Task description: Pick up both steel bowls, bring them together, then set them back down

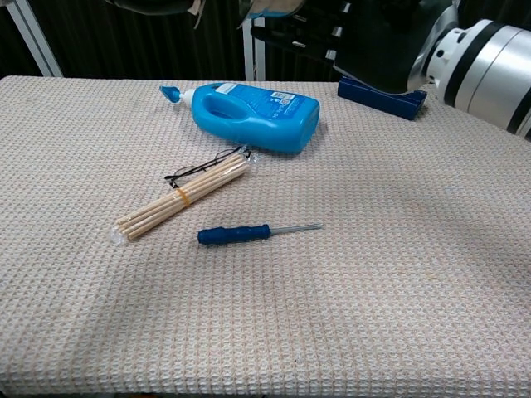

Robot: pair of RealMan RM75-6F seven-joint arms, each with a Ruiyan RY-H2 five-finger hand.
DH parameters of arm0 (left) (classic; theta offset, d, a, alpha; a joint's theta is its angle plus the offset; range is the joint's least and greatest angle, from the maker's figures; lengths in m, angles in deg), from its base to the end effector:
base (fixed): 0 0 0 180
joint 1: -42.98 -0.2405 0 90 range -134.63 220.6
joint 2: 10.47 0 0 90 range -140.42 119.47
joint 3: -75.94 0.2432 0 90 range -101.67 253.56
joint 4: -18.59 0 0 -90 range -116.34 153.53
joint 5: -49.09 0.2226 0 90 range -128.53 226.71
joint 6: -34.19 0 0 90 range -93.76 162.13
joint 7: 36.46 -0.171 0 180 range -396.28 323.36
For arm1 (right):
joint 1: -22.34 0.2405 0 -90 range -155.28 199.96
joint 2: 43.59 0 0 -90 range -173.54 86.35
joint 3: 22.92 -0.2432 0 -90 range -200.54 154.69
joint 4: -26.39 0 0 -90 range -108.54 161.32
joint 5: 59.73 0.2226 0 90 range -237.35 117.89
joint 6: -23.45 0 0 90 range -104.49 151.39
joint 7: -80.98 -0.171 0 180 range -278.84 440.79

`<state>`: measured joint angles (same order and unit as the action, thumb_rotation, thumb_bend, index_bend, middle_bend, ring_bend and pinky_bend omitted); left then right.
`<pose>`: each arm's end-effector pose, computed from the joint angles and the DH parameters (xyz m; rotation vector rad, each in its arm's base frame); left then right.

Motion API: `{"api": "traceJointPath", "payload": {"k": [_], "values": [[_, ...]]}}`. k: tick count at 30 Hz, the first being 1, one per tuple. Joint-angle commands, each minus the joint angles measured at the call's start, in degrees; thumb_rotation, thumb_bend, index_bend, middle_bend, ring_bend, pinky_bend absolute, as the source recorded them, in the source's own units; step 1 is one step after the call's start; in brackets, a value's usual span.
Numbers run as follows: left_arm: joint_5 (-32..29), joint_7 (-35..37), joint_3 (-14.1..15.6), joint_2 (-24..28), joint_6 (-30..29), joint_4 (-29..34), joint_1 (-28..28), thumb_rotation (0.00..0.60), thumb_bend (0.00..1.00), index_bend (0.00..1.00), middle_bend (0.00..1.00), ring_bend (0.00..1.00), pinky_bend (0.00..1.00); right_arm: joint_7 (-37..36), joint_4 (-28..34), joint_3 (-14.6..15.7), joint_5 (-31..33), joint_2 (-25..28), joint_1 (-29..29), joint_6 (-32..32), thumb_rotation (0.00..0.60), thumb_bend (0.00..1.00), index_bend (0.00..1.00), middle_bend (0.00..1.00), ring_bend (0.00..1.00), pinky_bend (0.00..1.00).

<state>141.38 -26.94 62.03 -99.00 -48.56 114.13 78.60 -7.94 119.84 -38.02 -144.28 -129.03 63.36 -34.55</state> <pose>-0.0473 0.3080 0.0515 -1.5353 -0.9616 -1.9280 -0.0499 -0.3364 -0.0048 -0.7302 2.1452 -1.5985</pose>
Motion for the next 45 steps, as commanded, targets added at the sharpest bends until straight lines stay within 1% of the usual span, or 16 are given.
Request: {"api": "traceJointPath", "payload": {"k": [1, 5, 6, 9, 12, 15, 21, 27, 29, 31, 33, 34, 35, 37, 40, 45], "values": [[-0.9, 2.6, 0.1, 4.5, -2.0, -0.1, -2.7, 0.600, 0.09, 0.43, 0.36, 0.31, 0.52, 6.1, -0.9, 0.6, -1.2, 3.5, -2.8, -4.5, 0.600, 0.39, 0.58, 0.45, 0.43, 0.27], [-3.8, 5.2, 1.6, 10.9, -0.8, -2.2, -5.9, 0.600, 0.09, 0.43, 0.36, 0.31, 0.52, 19.7, -1.2, 2.1, -4.3, 8.6, -5.6, -9.1, 0.600, 0.39, 0.58, 0.45, 0.43, 0.27], [-4.7, 5.2, 2.6, 12.7, 0.5, -3.1, -6.6, 0.600, 0.09, 0.43, 0.37, 0.31, 0.52, 25.7, -1.7, 2.9, -5.4, 10.4, -6.5, -10.1, 0.600, 0.40, 0.58, 0.45, 0.43, 0.27], [-6.1, 2.8, 7.0, 17.7, 7.6, -4.6, -7.2, 0.600, 0.09, 0.44, 0.40, 0.31, 0.53, 44.7, -2.5, 5.4, -7.6, 14.9, -9.4, -12.6, 0.600, 0.43, 0.59, 0.45, 0.43, 0.27], [-6.4, -0.6, 10.0, 20.5, 13.3, -5.7, -6.7, 0.600, 0.09, 0.44, 0.40, 0.31, 0.53, 59.3, -2.5, 8.5, -7.9, 18.6, -12.3, -12.6, 0.600, 0.43, 0.59, 0.45, 0.43, 0.27], [-7.0, -3.2, 11.6, 22.3, 17.6, -6.8, -6.0, 0.600, 0.10, 0.46, 0.40, 0.32, 0.54, 68.3, -2.8, 11.7, -7.4, 20.8, -15.1, -12.2, 0.600, 0.44, 0.59, 0.45, 0.43, 0.27], [-9.7, -12.9, 13.2, 23.3, 25.6, -9.0, -3.7, 0.600, 0.11, 0.49, 0.42, 0.32, 0.54, 77.1, -5.5, 15.5, -4.5, 21.3, -17.8, -8.8, 0.600, 0.46, 0.59, 0.45, 0.43, 0.27], [-13.8, -17.3, 12.8, 21.9, 30.8, -10.4, -1.8, 0.600, 0.11, 0.48, 0.42, 0.32, 0.53, 82.3, -5.6, 15.6, -0.7, 20.4, -17.1, -3.9, 0.600, 0.46, 0.59, 0.45, 0.42, 0.29], [-14.9, -17.9, 13.1, 21.9, 32.9, -10.2, -1.2, 0.600, 0.11, 0.42, 0.39, 0.32, 0.52, 83.6, -4.9, 15.5, 0.5, 20.4, -16.6, -2.2, 0.600, 0.46, 0.60, 0.45, 0.41, 0.28], [-15.7, -19.3, 13.0, 21.4, 33.4, -10.5, -0.9, 0.600, 0.10, 0.25, 0.34, 0.32, 0.50, 84.8, -4.5, 15.2, 1.5, 20.2, -16.4, -1.4, 0.600, 0.46, 0.57, 0.43, 0.39, 0.27], [-16.2, -19.8, 12.8, 20.9, 33.0, -10.6, -1.0, 0.600, 0.08, 0.08, 0.27, 0.31, 0.47, 85.3, -3.8, 15.4, 2.0, 20.5, -16.0, -0.1, 0.600, 0.40, 0.41, 0.32, 0.26, 0.21], [-16.1, -19.8, 12.7, 20.7, 32.4, -10.7, -1.3, 0.600, 0.06, 0.02, 0.20, 0.28, 0.44, 85.6, -3.5, 15.6, 2.3, 20.8, -15.8, 0.7, 0.600, 0.34, 0.25, 0.20, 0.15, 0.14], [-15.8, -19.7, 12.8, 20.5, 31.9, -10.8, -1.4, 0.600, 0.04, 0.00, 0.14, 0.24, 0.40, 86.3, -3.3, 15.6, 2.6, 21.0, -15.7, 1.1, 0.600, 0.27, 0.11, 0.09, 0.05, 0.08], [-15.2, -19.6, 13.0, 20.7, 31.3, -10.7, -1.7, 0.600, 0.01, 0.00, 0.04, 0.14, 0.31, 88.3, -3.1, 15.2, 3.4, 20.9, -15.9, 0.6, 0.600, 0.14, 0.00, 0.00, 0.00, 0.01], [-15.8, -19.3, 13.2, 21.8, 31.8, -9.6, -1.9, 0.600, 0.00, 0.00, 0.00, 0.02, 0.20, 88.9, -2.0, 14.9, 4.6, 21.0, -16.2, 0.6, 0.600, 0.02, 0.00, 0.00, 0.00, 0.00], [-17.0, -20.2, 13.6, 23.2, 32.1, -7.6, -2.4, 0.600, 0.00, 0.00, 0.00, 0.00, 0.15, 88.7, -0.9, 14.7, 5.0, 21.6, -16.6, 0.1, 0.600, 0.00, 0.00, 0.00, 0.00, 0.00]]}}
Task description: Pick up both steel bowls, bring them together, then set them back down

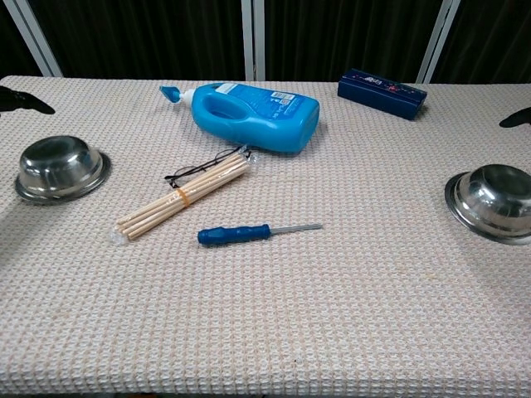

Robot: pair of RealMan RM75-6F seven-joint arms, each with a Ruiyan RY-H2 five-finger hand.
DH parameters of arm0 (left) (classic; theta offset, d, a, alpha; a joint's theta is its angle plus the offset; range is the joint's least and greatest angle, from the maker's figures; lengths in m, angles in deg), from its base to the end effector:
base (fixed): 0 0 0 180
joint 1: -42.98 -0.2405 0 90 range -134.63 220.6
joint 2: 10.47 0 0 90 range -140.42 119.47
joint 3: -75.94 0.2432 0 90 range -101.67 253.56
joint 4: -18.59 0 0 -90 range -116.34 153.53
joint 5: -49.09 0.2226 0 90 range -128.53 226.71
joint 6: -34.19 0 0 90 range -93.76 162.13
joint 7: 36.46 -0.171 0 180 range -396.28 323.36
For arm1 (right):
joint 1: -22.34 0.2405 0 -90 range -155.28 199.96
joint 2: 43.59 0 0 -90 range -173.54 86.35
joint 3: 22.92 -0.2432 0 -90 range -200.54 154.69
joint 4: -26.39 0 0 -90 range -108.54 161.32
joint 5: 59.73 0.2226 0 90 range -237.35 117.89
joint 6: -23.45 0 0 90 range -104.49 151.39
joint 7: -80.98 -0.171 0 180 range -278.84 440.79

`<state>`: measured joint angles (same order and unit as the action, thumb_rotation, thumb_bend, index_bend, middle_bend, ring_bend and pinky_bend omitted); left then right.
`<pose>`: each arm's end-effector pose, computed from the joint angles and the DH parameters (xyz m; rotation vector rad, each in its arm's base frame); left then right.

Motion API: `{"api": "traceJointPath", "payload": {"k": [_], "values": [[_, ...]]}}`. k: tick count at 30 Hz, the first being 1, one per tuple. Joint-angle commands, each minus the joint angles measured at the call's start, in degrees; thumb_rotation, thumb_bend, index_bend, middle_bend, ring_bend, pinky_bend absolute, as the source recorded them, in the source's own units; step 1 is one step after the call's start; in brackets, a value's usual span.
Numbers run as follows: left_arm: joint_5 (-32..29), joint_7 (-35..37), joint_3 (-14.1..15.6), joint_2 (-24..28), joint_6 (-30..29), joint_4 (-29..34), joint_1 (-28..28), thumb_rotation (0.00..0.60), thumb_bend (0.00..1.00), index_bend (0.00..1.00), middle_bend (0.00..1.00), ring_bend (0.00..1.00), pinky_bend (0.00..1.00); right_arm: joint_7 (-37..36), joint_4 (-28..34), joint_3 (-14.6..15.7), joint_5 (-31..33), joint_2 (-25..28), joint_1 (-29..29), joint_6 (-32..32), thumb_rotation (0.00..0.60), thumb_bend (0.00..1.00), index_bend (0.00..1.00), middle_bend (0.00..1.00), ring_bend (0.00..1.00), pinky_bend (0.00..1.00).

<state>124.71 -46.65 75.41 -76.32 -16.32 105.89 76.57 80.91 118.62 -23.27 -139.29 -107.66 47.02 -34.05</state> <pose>-0.2611 0.3305 0.0603 -1.9332 -0.8552 -0.5592 -0.2750 -0.2846 0.0702 1.7846 -1.0843 0.7206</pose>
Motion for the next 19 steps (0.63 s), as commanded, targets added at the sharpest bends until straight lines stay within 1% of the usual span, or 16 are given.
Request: {"api": "traceJointPath", "payload": {"k": [1, 2, 4, 5, 6, 8, 9, 10, 12, 13, 15, 19], "values": [[-0.4, -0.7, 0.2, 0.8, -0.6, 1.0, -0.6, 0.600, 0.00, 0.00, 0.00, 0.00, 0.15, -0.3, 0.6, -0.1, -0.2, 0.4, -0.5, -0.8, 0.600, 0.00, 0.00, 0.00, 0.00, 0.00], [-0.4, -0.6, 0.2, 1.1, -1.3, 1.6, -1.0, 0.600, 0.00, 0.00, 0.00, 0.00, 0.15, -0.5, 0.8, -0.1, -0.4, 0.7, -0.8, -1.5, 0.600, 0.00, 0.00, 0.00, 0.00, 0.00], [-0.2, 1.1, -0.6, 2.0, -5.4, 3.1, -2.8, 0.598, 0.00, 0.00, 0.00, 0.00, 0.15, -1.4, 1.6, 0.0, -1.3, 1.6, -2.3, -4.2, 0.600, 0.00, 0.00, 0.00, 0.00, 0.00], [0.3, 2.5, -1.1, 2.3, -8.4, 3.7, -4.2, 0.567, 0.00, 0.00, 0.00, 0.00, 0.15, -1.7, 1.9, 0.2, -1.8, 2.1, -3.3, -6.0, 0.600, 0.00, 0.00, 0.00, 0.00, 0.00], [1.0, 5.3, -1.8, 2.5, -13.4, 4.3, -6.6, 0.527, 0.00, 0.00, 0.00, 0.00, 0.15, -2.0, 1.9, 0.4, -2.6, 2.4, -5.0, -9.1, 0.600, 0.00, 0.00, 0.00, 0.00, 0.00], [2.7, 10.4, -2.7, 1.9, -22.3, 4.3, -11.0, 0.394, 0.00, 0.00, 0.00, 0.00, 0.15, -2.6, 0.7, 0.8, -4.3, 1.7, -8.4, -15.2, 0.600, 0.00, 0.00, 0.00, 0.00, 0.00], [4.2, 13.5, -2.6, 1.1, -27.7, 3.3, -14.0, 0.361, 0.00, 0.00, 0.00, 0.00, 0.14, -2.6, -1.0, 1.3, -5.0, 0.4, -10.8, -19.2, 0.600, 0.01, 0.00, 0.00, 0.00, 0.00], [4.9, 15.2, -2.2, 0.4, -31.1, 2.4, -16.2, 0.350, 0.00, 0.00, 0.00, 0.00, 0.14, -2.5, -2.5, 1.7, -5.2, -0.7, -12.7, -21.7, 0.600, 0.02, 0.00, 0.00, 0.00, 0.00], [5.6, 17.0, -0.7, -1.3, -36.4, 0.1, -20.6, 0.347, 0.00, 0.00, 0.00, 0.00, 0.14, -2.1, -6.7, 2.5, -5.2, -3.9, -16.6, -26.6, 0.600, 0.03, 0.00, 0.00, 0.00, 0.00], [5.8, 17.2, 0.0, -2.0, -37.9, -0.9, -22.2, 0.347, 0.00, 0.00, 0.00, 0.00, 0.14, -1.8, -8.4, 3.0, -5.1, -5.2, -18.0, -28.0, 0.600, 0.03, 0.00, 0.00, 0.00, 0.00], [6.0, 16.9, 1.6, -3.8, -40.3, -3.1, -25.2, 0.347, 0.00, 0.00, 0.00, 0.00, 0.14, -2.1, -11.7, 3.8, -4.7, -7.7, -20.9, -30.4, 0.600, 0.03, 0.00, 0.00, 0.00, 0.00], [7.6, 16.8, 3.4, -6.3, -42.4, -6.5, -28.3, 0.345, 0.00, 0.00, 0.00, 0.00, 0.14, -5.1, -15.8, 4.3, -5.1, -10.3, -23.6, -32.4, 0.600, 0.03, 0.00, 0.00, 0.00, 0.00]]}}
